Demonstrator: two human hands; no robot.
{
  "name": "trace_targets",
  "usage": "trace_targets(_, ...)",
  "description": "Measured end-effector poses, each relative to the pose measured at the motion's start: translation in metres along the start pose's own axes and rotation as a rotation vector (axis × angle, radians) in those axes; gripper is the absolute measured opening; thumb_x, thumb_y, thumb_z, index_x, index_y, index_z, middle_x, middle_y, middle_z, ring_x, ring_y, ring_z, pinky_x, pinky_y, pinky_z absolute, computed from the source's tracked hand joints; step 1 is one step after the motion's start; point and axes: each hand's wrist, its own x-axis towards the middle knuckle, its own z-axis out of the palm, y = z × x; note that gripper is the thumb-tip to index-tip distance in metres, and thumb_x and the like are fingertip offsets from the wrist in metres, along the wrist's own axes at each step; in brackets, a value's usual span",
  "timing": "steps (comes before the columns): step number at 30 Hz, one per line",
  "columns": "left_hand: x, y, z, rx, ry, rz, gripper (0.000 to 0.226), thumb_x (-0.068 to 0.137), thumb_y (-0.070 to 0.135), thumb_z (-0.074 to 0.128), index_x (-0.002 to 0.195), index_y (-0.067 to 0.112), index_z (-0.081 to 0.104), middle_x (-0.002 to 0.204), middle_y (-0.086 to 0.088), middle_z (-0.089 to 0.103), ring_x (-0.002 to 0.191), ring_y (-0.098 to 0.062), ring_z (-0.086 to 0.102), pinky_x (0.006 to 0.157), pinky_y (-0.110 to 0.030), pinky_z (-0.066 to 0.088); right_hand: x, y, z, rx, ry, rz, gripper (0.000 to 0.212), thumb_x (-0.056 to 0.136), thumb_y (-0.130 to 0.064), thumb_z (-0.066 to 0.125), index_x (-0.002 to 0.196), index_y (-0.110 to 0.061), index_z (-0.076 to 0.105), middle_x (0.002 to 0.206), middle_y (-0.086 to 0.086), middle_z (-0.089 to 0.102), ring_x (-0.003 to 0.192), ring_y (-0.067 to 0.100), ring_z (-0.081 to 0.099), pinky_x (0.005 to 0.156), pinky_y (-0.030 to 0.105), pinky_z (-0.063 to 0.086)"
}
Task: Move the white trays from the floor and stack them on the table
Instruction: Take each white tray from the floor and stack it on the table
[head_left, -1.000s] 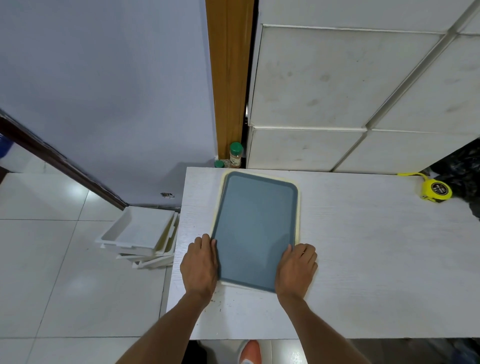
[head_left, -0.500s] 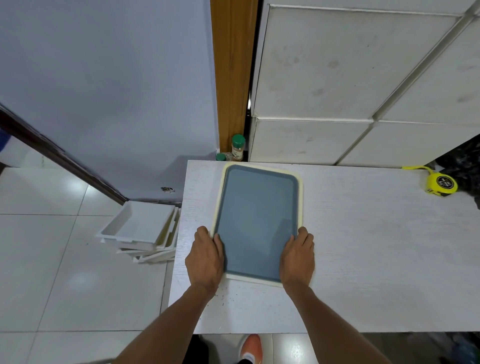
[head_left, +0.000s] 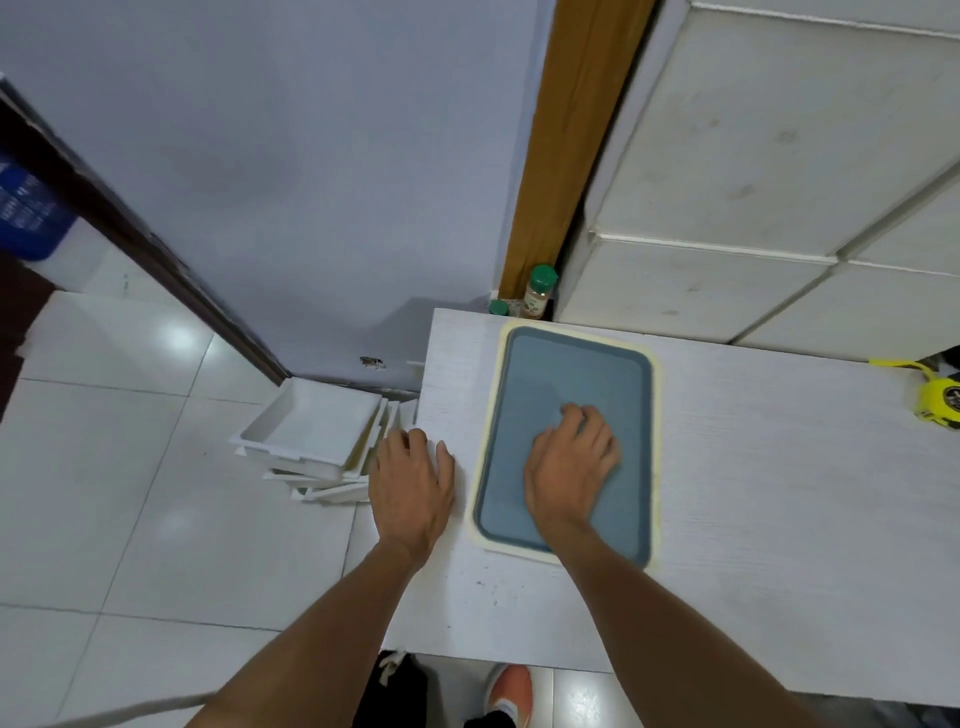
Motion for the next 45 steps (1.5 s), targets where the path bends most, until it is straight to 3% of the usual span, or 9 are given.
trace_targets(7, 0.021, -0.098, -0.002, -0.03, -0.022, -0.175, 0.02, 0.094, 0.024, 0.042, 0.086, 0.009, 0.051, 0.085, -0.01, 0.051, 0.075, -0.028, 0.055, 0.055, -0.037, 0.046, -0.045, -0.138, 0.018, 0.304, -0.086, -0.263, 0.028, 0.082, -0.006, 0.056, 0.107, -0.016, 0.063, 0.111, 0.007, 0.058, 0.102, 0.023, 0.051, 0.093, 0.04, 0.041)
trace_targets(12, 0.036, -0.184, 0.025, -0.058, -0.3, -0.432, 0.031, 0.094, 0.026, 0.04, 0.114, 0.005, 0.049, 0.112, -0.016, 0.053, 0.106, -0.032, 0.053, 0.077, -0.04, 0.049, -0.087, -0.219, 0.064, 0.389, -0.319, -0.348, 0.021, 0.083, -0.005, 0.05, 0.099, -0.013, 0.061, 0.103, 0.005, 0.057, 0.096, 0.024, 0.052, 0.087, 0.038, 0.047)
trace_targets(18, 0.08, -0.277, 0.086, -0.38, -0.354, -0.754, 0.039, 0.095, 0.026, 0.042, 0.123, -0.002, 0.046, 0.122, -0.024, 0.055, 0.112, -0.039, 0.055, 0.088, -0.042, 0.046, -0.114, -0.262, 0.175, 0.346, -0.947, 0.002, 0.026, 0.09, -0.01, 0.047, 0.113, -0.006, 0.057, 0.126, 0.015, 0.047, 0.122, 0.033, 0.047, 0.097, 0.038, 0.042)
trace_targets(22, 0.116, -0.322, 0.142, -0.535, -0.318, -0.903, 0.045, 0.094, 0.026, 0.048, 0.128, -0.004, 0.043, 0.128, -0.025, 0.054, 0.116, -0.04, 0.054, 0.094, -0.042, 0.046, -0.122, -0.263, 0.26, 0.332, -1.156, 0.302, 0.035, 0.092, -0.012, 0.045, 0.124, -0.001, 0.051, 0.129, 0.019, 0.055, 0.118, 0.036, 0.056, 0.093, 0.036, 0.046)
trace_targets(26, 0.151, -0.351, 0.212, -0.8, -0.264, -1.02, 0.048, 0.086, 0.029, 0.058, 0.117, -0.007, 0.051, 0.116, -0.026, 0.061, 0.097, -0.035, 0.062, 0.088, -0.038, 0.051, -0.139, -0.254, 0.337, 0.409, -1.171, 0.539, 0.023, 0.088, -0.011, 0.044, 0.109, -0.004, 0.05, 0.101, 0.012, 0.052, 0.09, 0.026, 0.054, 0.075, 0.031, 0.044)
trace_targets(30, 0.175, -0.356, 0.258, -1.204, -0.225, -1.202, 0.037, 0.082, 0.022, 0.07, 0.104, -0.006, 0.057, 0.086, -0.015, 0.059, 0.065, -0.021, 0.057, 0.081, -0.042, 0.058, -0.144, -0.248, 0.384, 0.608, -1.144, 0.819, 0.038, 0.088, -0.014, 0.051, 0.124, -0.002, 0.05, 0.111, 0.012, 0.057, 0.086, 0.026, 0.058, 0.094, 0.043, 0.054)
trace_targets(36, 0.187, -0.354, 0.265, -1.476, -0.15, -1.222, 0.036, 0.087, 0.018, 0.068, 0.115, 0.013, 0.046, 0.107, -0.013, 0.057, 0.084, -0.022, 0.061, 0.081, -0.033, 0.055, -0.128, -0.248, 0.398, 0.756, -1.09, 0.988, 0.019, 0.092, -0.007, 0.052, 0.109, 0.0, 0.056, 0.077, 0.007, 0.047, 0.087, 0.025, 0.054, 0.098, 0.045, 0.053)
trace_targets(40, 0.193, -0.352, 0.25, -1.484, -0.097, -1.138, 0.015, 0.094, 0.014, 0.055, 0.104, 0.01, 0.044, 0.104, -0.016, 0.055, 0.085, -0.026, 0.058, 0.068, -0.027, 0.053, -0.119, -0.253, 0.388, 0.827, -1.095, 1.03, 0.036, 0.093, -0.01, 0.052, 0.128, -0.001, 0.053, 0.108, 0.013, 0.055, 0.096, 0.029, 0.062, 0.094, 0.046, 0.055)
trace_targets(45, 0.2, -0.339, 0.214, -1.532, -0.049, -1.038, 0.005, 0.092, 0.007, 0.046, 0.087, 0.01, 0.046, 0.099, -0.013, 0.052, 0.085, -0.023, 0.053, 0.068, -0.025, 0.051, -0.102, -0.256, 0.363, 0.897, -1.08, 1.06, 0.036, 0.095, -0.014, 0.051, 0.128, -0.003, 0.05, 0.11, 0.021, 0.06, 0.083, 0.03, 0.066, 0.091, 0.046, 0.056)
